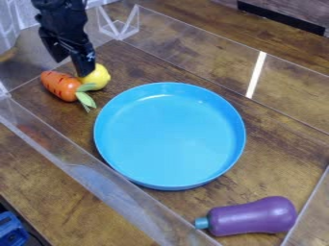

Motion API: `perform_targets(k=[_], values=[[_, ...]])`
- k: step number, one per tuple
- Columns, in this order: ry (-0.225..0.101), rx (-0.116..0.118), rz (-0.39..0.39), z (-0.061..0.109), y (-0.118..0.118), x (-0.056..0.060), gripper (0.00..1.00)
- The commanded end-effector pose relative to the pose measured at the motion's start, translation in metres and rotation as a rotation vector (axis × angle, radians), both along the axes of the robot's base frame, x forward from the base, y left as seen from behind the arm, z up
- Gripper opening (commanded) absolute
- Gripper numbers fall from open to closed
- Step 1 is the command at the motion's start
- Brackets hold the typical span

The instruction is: Move the carrot to the left side

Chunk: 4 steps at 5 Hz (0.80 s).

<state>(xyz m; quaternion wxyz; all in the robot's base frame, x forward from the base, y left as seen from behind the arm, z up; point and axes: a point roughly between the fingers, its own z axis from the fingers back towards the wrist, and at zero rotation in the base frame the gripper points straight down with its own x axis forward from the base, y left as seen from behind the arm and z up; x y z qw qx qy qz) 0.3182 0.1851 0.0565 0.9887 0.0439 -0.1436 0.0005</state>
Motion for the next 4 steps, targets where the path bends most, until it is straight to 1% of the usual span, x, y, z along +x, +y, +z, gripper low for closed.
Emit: perform_targets(k=[1,3,4], values=[[-0.049,0.033,0.004,0.014,0.007,0.012,1.00],[-0.053,0.036,0.003,0.009,0.004,0.021,1.00],[-0.049,0.036,0.001,0.008,0.005,0.022,1.00]])
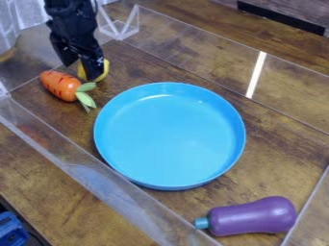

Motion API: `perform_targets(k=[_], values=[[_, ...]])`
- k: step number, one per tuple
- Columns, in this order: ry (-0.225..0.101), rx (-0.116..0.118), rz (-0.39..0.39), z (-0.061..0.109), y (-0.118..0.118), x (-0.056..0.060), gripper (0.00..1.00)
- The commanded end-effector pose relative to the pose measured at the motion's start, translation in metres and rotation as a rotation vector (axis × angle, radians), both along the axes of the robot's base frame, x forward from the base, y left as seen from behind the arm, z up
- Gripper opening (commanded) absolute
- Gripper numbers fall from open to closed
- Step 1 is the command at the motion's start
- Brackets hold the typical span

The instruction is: Move the carrot to the left side

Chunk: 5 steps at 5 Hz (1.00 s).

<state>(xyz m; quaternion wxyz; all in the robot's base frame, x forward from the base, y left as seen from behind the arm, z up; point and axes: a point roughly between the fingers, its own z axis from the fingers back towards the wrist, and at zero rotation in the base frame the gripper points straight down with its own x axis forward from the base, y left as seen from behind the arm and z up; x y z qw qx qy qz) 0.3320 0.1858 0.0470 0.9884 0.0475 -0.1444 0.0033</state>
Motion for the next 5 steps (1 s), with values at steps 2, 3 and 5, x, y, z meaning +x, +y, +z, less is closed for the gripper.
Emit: perform_targets(k=[2,3,5], values=[[-0.028,0.047,-0.015,0.012,0.005,0.004,0.00],[-0.015,0.058,-0.014,0.009,0.003,0.001,0.00],[-0.036,0.053,-0.059,0.005,0.002,0.023,1.00]])
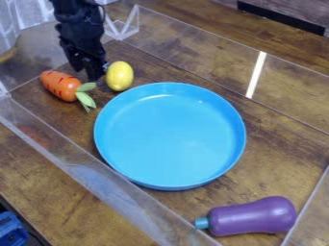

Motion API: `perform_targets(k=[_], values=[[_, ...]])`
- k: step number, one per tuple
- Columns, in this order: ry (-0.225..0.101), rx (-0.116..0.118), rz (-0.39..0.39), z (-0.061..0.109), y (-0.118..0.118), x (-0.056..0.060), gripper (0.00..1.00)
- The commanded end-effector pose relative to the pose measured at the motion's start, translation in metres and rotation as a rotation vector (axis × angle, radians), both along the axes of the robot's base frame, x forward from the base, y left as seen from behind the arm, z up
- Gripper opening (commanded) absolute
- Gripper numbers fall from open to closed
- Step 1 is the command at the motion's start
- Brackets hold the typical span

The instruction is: Move the carrot to the left side

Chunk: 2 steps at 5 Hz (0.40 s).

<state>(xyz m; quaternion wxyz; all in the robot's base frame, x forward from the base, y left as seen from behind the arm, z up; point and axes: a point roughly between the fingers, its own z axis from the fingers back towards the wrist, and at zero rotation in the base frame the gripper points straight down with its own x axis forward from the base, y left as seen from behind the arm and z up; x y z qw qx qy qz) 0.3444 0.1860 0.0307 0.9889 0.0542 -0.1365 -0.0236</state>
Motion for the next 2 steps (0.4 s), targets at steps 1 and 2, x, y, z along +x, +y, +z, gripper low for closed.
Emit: perform_targets(k=[1,2], values=[[-0.062,0.025,-0.012,0.0187,0.0031,0.0171,1.00],[-0.073,0.020,-0.029,0.0165,0.0016,0.0270,1.00]])
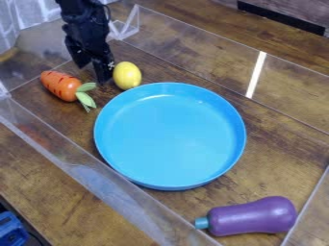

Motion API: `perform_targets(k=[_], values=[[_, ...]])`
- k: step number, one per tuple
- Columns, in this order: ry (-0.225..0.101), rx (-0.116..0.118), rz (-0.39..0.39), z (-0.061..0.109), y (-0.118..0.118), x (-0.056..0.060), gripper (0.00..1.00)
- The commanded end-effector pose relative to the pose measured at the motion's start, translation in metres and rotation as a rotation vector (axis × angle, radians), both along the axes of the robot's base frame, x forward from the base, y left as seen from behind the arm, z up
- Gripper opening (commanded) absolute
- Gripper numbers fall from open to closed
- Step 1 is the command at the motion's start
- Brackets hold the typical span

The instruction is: Move the carrot to the left side

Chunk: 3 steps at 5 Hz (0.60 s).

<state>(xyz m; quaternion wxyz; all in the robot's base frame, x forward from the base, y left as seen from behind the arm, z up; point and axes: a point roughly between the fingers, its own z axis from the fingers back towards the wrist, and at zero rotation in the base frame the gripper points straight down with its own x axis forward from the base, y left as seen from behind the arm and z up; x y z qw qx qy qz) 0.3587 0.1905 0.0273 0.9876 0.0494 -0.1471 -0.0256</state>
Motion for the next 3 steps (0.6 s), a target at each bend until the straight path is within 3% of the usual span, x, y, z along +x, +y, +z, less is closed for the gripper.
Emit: perform_targets(k=[1,3], values=[[-0.061,0.025,-0.029,0.017,-0.007,0.019,1.00],[-0.082,0.019,-0.075,0.011,-0.010,0.033,1.00]])
